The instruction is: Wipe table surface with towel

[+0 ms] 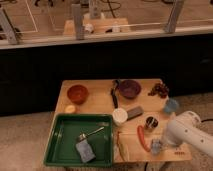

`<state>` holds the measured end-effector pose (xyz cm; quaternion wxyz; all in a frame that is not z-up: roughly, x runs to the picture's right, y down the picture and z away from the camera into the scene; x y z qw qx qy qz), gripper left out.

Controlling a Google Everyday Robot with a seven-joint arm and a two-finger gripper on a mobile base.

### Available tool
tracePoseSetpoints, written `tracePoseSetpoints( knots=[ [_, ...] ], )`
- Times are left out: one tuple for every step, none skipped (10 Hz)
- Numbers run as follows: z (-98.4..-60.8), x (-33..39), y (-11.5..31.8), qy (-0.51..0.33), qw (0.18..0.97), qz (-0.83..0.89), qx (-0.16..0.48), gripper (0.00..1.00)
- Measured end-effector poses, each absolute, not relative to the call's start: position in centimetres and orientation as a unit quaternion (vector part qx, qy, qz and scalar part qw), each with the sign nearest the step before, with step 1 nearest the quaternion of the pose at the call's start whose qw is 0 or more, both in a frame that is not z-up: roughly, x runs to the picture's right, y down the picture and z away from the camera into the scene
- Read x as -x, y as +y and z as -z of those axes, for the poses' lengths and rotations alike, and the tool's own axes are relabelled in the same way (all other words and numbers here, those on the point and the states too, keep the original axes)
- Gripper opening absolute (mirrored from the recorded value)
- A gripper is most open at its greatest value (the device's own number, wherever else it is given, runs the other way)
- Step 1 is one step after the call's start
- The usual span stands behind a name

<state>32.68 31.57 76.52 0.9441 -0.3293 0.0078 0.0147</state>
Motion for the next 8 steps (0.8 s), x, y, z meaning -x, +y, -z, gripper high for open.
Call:
tracePoseSetpoints(
  knots=[
    [-75.9, -34.1, 32.6, 0.013, 0.942, -0.015, 0.336, 0.04],
    [-75.1, -35.7, 33.8, 0.017, 0.939, -0.020, 0.342, 0.04],
    [-74.4, -37.6, 34.7, 0.023, 0.937, -0.029, 0.348, 0.04],
    [-74.0, -39.3, 35.2, 0.028, 0.935, -0.039, 0.351, 0.04],
    [-73.6, -41.5, 35.5, 0.036, 0.933, -0.052, 0.355, 0.04],
    [-73.8, -42.4, 35.0, 0.036, 0.933, -0.059, 0.354, 0.04],
    [-73.9, -42.6, 34.7, 0.035, 0.933, -0.061, 0.353, 0.04],
    [-74.2, -42.5, 34.0, 0.031, 0.934, -0.064, 0.351, 0.04]
  ],
)
